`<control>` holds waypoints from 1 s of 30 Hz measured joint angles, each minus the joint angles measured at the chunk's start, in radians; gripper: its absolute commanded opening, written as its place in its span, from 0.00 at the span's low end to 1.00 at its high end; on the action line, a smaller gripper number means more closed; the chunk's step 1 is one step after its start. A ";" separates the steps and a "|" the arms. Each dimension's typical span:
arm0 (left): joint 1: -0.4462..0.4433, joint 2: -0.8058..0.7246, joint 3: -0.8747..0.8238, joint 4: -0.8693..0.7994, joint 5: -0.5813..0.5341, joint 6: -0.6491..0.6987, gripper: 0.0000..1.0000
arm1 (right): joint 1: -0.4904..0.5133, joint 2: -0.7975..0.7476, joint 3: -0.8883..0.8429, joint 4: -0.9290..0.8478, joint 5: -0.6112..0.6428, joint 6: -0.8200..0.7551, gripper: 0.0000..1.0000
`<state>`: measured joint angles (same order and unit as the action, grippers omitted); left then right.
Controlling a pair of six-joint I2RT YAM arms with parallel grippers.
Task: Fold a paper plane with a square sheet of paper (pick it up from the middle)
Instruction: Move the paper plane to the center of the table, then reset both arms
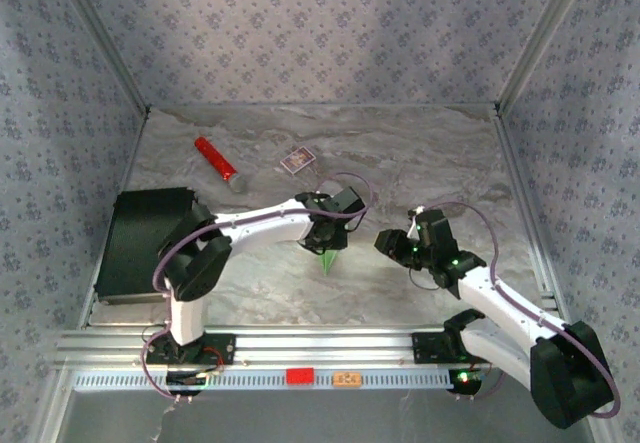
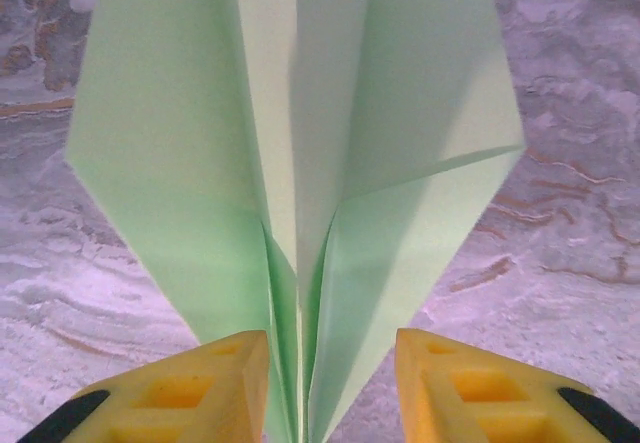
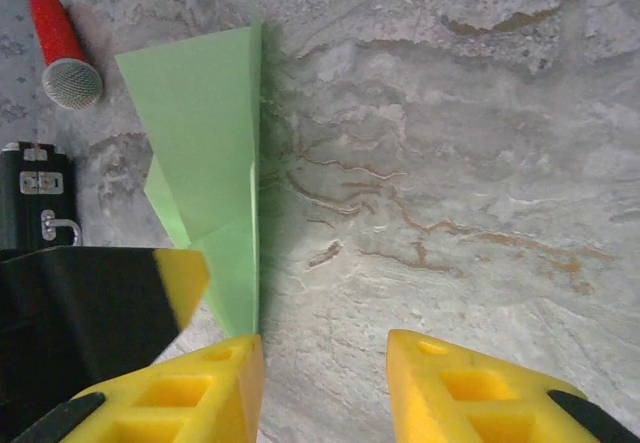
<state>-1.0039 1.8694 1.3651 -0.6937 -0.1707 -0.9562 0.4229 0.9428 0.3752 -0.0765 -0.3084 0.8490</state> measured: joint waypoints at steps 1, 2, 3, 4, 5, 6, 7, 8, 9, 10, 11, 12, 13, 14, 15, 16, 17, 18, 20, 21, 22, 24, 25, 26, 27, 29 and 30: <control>-0.002 -0.022 -0.012 0.002 -0.003 0.000 0.38 | -0.006 0.000 0.008 -0.017 0.003 -0.006 0.42; -0.003 -0.043 -0.024 0.004 -0.007 0.001 0.38 | -0.012 0.000 0.018 -0.031 0.007 -0.016 0.44; -0.005 -0.075 -0.042 0.009 -0.018 0.002 0.41 | -0.020 0.000 0.035 -0.053 0.012 -0.029 0.46; -0.005 -0.107 -0.061 0.015 -0.034 0.006 0.43 | -0.029 0.000 0.055 -0.074 0.021 -0.043 0.51; -0.006 -0.143 -0.079 0.019 -0.055 0.014 0.45 | -0.039 0.000 0.077 -0.098 0.035 -0.061 0.56; -0.006 -0.183 -0.098 0.025 -0.081 0.027 0.48 | -0.050 0.000 0.105 -0.122 0.052 -0.078 0.61; -0.006 -0.230 -0.119 0.034 -0.117 0.043 0.50 | -0.062 0.000 0.138 -0.151 0.078 -0.105 0.65; -0.005 -0.270 -0.138 0.043 -0.150 0.063 0.52 | -0.071 0.000 0.167 -0.172 0.105 -0.124 0.67; 0.000 -0.319 -0.162 0.058 -0.187 0.087 0.56 | -0.081 0.000 0.202 -0.194 0.143 -0.153 0.69; 0.010 -0.367 -0.191 0.079 -0.220 0.116 0.62 | -0.090 0.000 0.233 -0.206 0.187 -0.175 0.70; 0.024 -0.412 -0.219 0.098 -0.248 0.152 0.66 | -0.095 0.001 0.260 -0.218 0.232 -0.195 0.71; 0.050 -0.467 -0.259 0.128 -0.278 0.190 0.72 | -0.099 0.003 0.287 -0.227 0.291 -0.219 0.71; 0.087 -0.518 -0.301 0.158 -0.310 0.232 0.87 | -0.103 0.009 0.311 -0.231 0.352 -0.249 0.72; 0.126 -0.560 -0.337 0.182 -0.341 0.275 0.99 | -0.105 0.016 0.325 -0.228 0.399 -0.278 0.72; 0.174 -0.602 -0.380 0.213 -0.376 0.314 1.00 | -0.107 0.026 0.335 -0.210 0.460 -0.325 0.72; 0.228 -0.641 -0.424 0.247 -0.414 0.352 1.00 | -0.108 0.040 0.332 -0.178 0.516 -0.379 0.72; 0.274 -0.672 -0.461 0.278 -0.443 0.388 1.00 | -0.109 0.059 0.323 -0.140 0.563 -0.434 0.73; 0.338 -0.705 -0.508 0.321 -0.468 0.435 1.00 | -0.111 0.085 0.308 -0.094 0.606 -0.496 0.73; 0.452 -0.747 -0.581 0.388 -0.501 0.516 1.00 | -0.116 0.151 0.280 -0.020 0.668 -0.599 0.74; 0.509 -0.759 -0.609 0.416 -0.507 0.554 1.00 | -0.119 0.195 0.265 0.018 0.694 -0.645 0.74; 0.573 -0.766 -0.636 0.446 -0.507 0.591 1.00 | -0.126 0.241 0.253 0.052 0.711 -0.684 0.74; 0.673 -0.770 -0.684 0.511 -0.500 0.645 1.00 | -0.145 0.315 0.235 0.117 0.727 -0.737 0.74; 0.713 -0.770 -0.714 0.553 -0.496 0.670 1.00 | -0.158 0.348 0.225 0.156 0.727 -0.758 0.74; 0.740 -0.771 -0.741 0.592 -0.491 0.694 1.00 | -0.174 0.377 0.214 0.197 0.722 -0.772 0.74; 0.765 -0.770 -0.775 0.639 -0.481 0.724 1.00 | -0.193 0.404 0.204 0.238 0.712 -0.785 0.74; 0.797 -0.763 -0.830 0.716 -0.468 0.774 1.00 | -0.229 0.449 0.189 0.311 0.692 -0.806 0.74; 0.813 -0.752 -0.853 0.756 -0.459 0.793 1.00 | -0.246 0.470 0.183 0.347 0.678 -0.817 0.74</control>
<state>-0.1913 1.1175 0.5121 0.0620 -0.6292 -0.1631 0.1768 1.4128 0.5579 0.2703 0.3698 0.0319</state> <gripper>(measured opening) 0.993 0.741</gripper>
